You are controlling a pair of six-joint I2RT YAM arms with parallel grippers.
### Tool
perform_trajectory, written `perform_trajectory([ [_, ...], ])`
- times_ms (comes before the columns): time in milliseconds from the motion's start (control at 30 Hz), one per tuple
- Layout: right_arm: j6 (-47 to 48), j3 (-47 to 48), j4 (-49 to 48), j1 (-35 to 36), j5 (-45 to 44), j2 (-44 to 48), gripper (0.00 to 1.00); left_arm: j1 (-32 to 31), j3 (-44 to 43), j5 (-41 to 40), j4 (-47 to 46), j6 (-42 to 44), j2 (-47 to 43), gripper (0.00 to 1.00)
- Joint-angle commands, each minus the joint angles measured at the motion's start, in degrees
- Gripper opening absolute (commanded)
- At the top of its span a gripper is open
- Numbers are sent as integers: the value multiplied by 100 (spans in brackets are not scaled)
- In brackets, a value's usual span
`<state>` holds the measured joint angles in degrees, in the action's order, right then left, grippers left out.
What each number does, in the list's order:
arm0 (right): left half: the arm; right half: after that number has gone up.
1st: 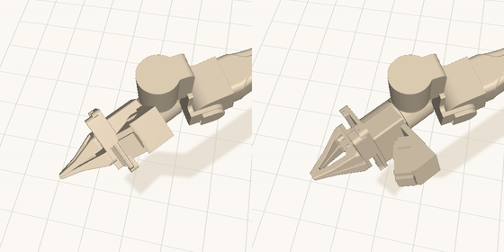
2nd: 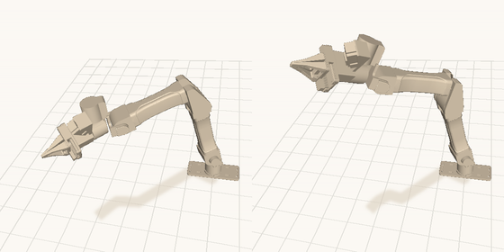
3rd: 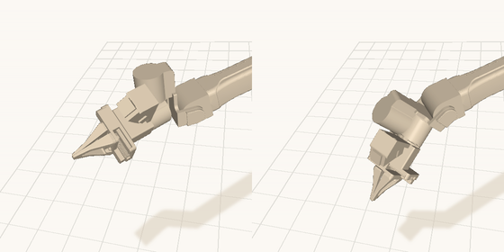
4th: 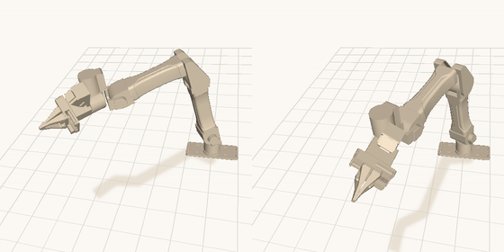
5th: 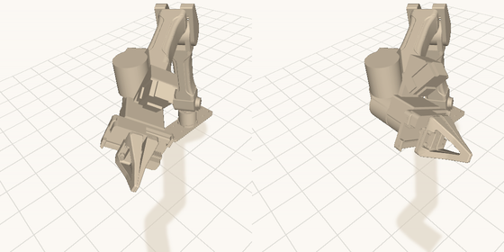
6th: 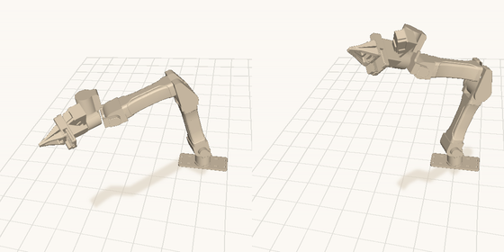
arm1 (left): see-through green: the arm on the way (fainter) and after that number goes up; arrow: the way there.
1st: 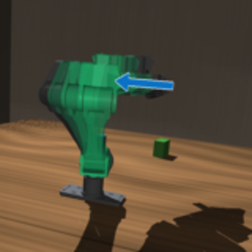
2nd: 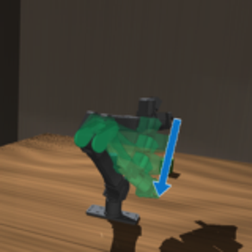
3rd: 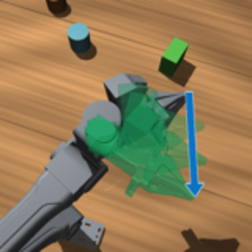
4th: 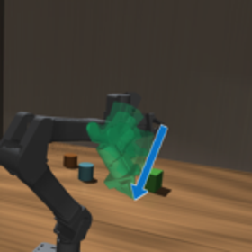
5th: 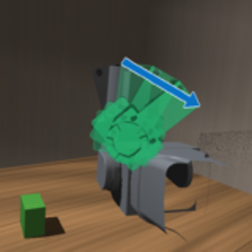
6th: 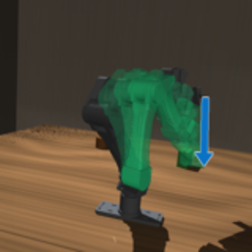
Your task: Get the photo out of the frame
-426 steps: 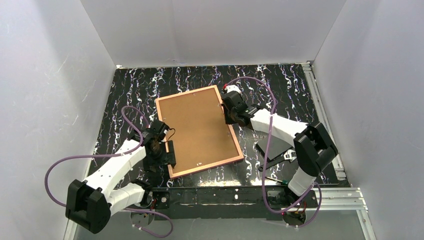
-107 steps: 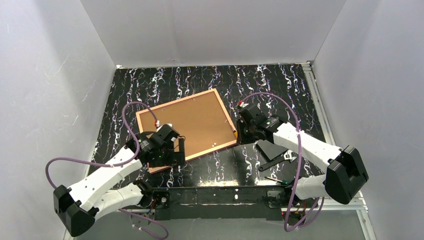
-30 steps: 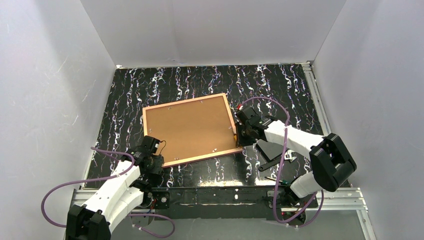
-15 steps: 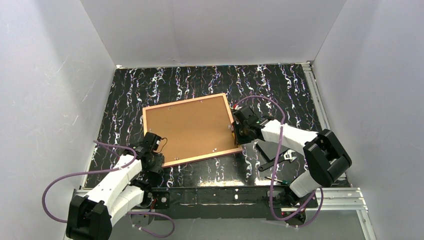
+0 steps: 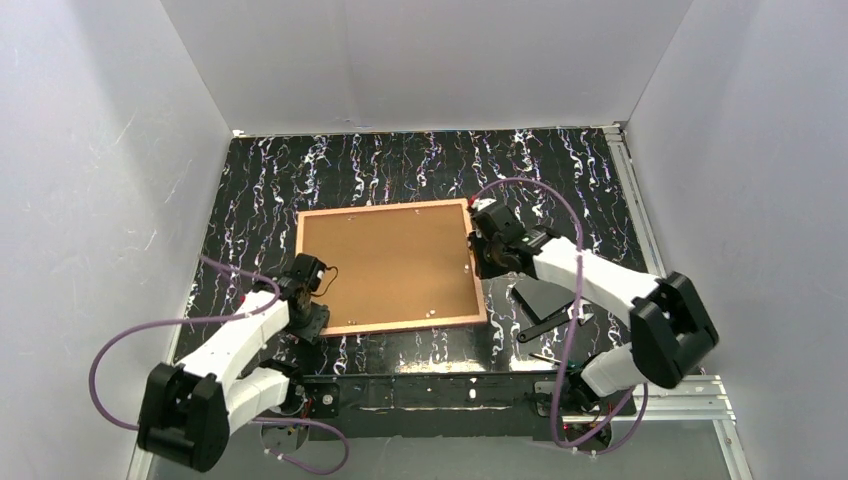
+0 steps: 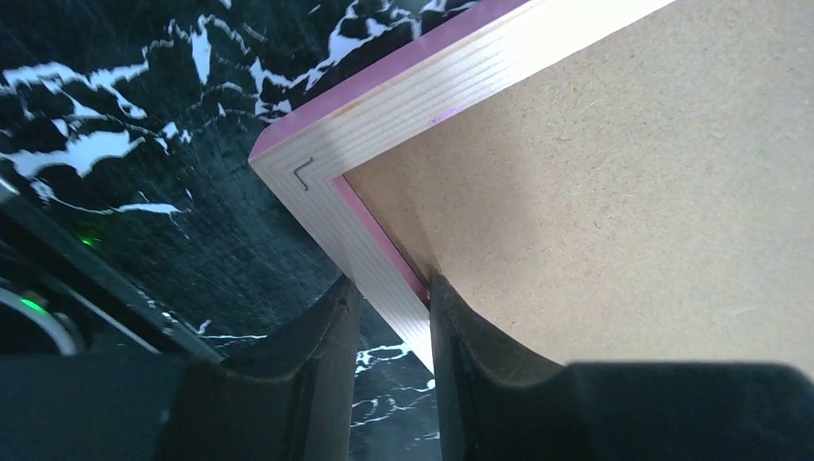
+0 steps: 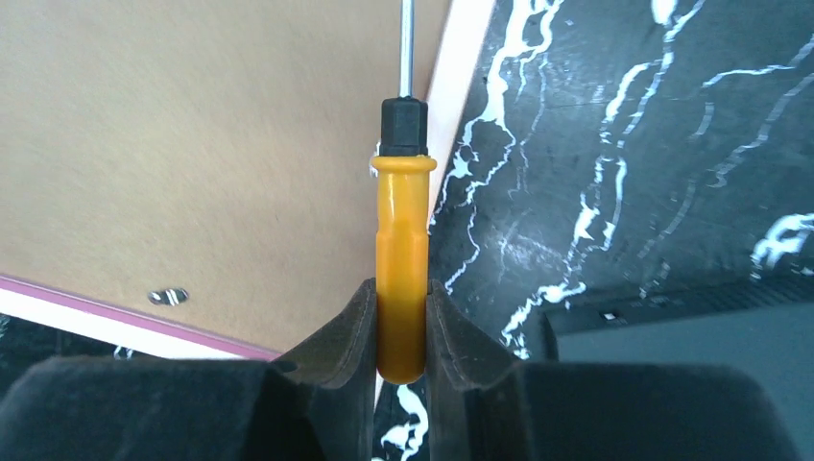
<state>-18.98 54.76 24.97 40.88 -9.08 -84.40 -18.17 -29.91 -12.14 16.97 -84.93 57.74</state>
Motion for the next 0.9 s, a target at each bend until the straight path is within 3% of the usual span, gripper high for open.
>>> perform_trajectory([
  [0,94,163,593,-15,-241,943,1,27,-558,-183,1075,2185,731,0],
  [200,-59,-690,476,-15,189,1686,1,557,-1356,-62,797,3566,1703,0],
  [333,-166,-870,369,-14,760,1707,1,934,-2228,-208,840,4317,2484,0],
  [500,-25,-535,564,-10,810,1309,1,1332,-3231,-178,724,5142,3362,0],
  [800,131,45,1023,-41,646,585,1,1970,-5109,56,1066,5753,4979,0],
  [833,138,65,1031,-45,651,549,1,2116,-5323,97,1233,5743,5115,9],
  [867,140,83,1035,-53,661,528,1,2226,-5536,241,1417,5697,5217,26],
])
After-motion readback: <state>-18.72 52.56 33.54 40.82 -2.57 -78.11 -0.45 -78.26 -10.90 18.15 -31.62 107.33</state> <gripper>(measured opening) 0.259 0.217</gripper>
